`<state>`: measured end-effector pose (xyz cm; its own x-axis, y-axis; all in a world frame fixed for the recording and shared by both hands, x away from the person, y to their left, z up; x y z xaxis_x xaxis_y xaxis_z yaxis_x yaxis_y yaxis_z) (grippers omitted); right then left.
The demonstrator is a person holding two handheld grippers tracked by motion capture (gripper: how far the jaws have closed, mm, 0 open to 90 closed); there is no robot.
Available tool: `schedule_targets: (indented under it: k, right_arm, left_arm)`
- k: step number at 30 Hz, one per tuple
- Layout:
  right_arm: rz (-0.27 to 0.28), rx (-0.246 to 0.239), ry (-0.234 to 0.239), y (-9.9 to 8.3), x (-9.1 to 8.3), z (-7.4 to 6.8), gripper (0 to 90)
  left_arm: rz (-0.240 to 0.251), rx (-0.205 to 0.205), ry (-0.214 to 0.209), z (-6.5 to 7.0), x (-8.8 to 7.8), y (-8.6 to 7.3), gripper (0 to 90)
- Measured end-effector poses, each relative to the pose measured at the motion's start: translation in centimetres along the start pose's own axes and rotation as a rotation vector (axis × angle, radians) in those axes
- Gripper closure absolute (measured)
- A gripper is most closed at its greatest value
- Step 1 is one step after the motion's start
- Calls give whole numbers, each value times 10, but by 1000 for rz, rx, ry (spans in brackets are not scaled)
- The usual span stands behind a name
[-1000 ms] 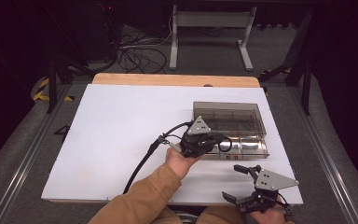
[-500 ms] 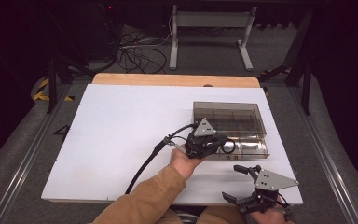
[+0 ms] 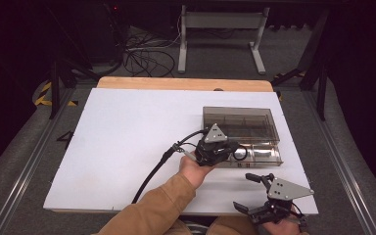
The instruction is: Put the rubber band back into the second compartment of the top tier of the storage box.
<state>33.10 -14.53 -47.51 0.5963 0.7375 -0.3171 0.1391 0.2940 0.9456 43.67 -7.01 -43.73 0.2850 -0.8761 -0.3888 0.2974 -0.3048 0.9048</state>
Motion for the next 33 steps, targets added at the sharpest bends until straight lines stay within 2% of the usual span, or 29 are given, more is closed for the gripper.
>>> schedule_targets:
  k: [1, 2, 5, 12, 21, 24, 33]
  right_arm:
    - [0, 0, -1, 0, 0, 0, 57]
    - [0, -1, -2, 0, 0, 0, 57]
    - [-1, -1, -1, 0, 0, 0, 57]
    - [0, 2, 0, 0, 0, 0, 57]
    - [-3, 5, 1, 0, 1, 0, 57]
    - [-4, 3, 1, 0, 1, 1, 57]
    - [-4, 3, 0, 0, 1, 1, 57]
  left_arm:
    - [1, -1, 2, 0, 0, 0, 846]
    - [7, -3, 2, 0, 0, 1, 771]
    - [24, -3, -11, 2, -2, 4, 721]
    - [71, 32, -19, 5, -15, 13, 552]
    - [79, 98, -16, 9, -30, 17, 379]
    - [83, 107, -21, 9, -35, 19, 334]
    - [102, 115, -18, 10, -44, 23, 309]
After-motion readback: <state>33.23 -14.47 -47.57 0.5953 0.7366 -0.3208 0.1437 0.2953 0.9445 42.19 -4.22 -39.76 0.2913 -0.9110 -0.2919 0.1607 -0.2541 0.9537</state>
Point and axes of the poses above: each handheld gripper's, and its own axes: x roughly forward along the jaws, y roughly out of its top, z roughly to its right, the point moved 9 cm from there along x, roughly forward along the jaws, and after that the axes turned 9 degrees about -y, right-handed, at the moved point
